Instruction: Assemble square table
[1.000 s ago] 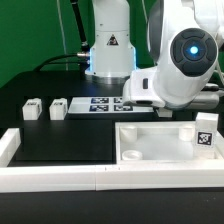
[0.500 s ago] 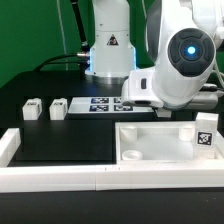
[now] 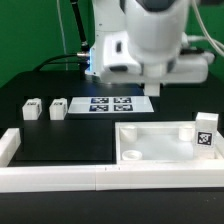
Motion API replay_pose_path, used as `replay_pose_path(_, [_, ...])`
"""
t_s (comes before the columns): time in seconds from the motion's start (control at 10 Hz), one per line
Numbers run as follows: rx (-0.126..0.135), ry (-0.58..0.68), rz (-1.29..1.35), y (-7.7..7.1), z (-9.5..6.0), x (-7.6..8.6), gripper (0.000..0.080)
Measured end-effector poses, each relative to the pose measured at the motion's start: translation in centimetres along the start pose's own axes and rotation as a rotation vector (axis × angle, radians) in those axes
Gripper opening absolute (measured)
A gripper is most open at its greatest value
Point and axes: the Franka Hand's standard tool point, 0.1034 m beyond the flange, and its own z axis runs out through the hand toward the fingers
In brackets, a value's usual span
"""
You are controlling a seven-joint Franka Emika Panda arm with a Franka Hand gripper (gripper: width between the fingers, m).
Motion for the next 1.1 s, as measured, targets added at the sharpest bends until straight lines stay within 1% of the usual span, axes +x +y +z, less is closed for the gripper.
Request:
replay_pose_path(0.1, [0.003, 0.008, 0.000, 0.1, -0.2, -0.4, 0.0288])
replay_pose_path(0.2, [0.001, 0.000, 0.002, 0.1, 0.2, -0.3, 0.0288])
replay_pose_path(0.3, [0.001, -0.002, 0.003, 0.2, 0.3, -0.2, 0.0288])
replay_pose_path(0.6, [0.004, 0.035, 0.003, 0.2, -0.2, 0.3, 0.0288])
replay_pose_path(0.7, [0.010, 0.090, 0.000, 0.2, -2.5, 1.2, 0.0288])
replay_pose_path(0.8, [0.020, 0.221, -0.010, 0.3, -6.0, 2.8, 0.0288])
replay_pose_path(0.9, [0.031, 0.333, -0.023, 0.8, -9.0, 3.4, 0.0288])
replay_pose_path(1.0, [0.031, 0.394, -0.030, 1.3, -10.9, 3.3, 0.0288])
replay_pose_path(1.1, [0.031, 0.490, -0.033, 1.1, -11.1, 4.0, 0.0288])
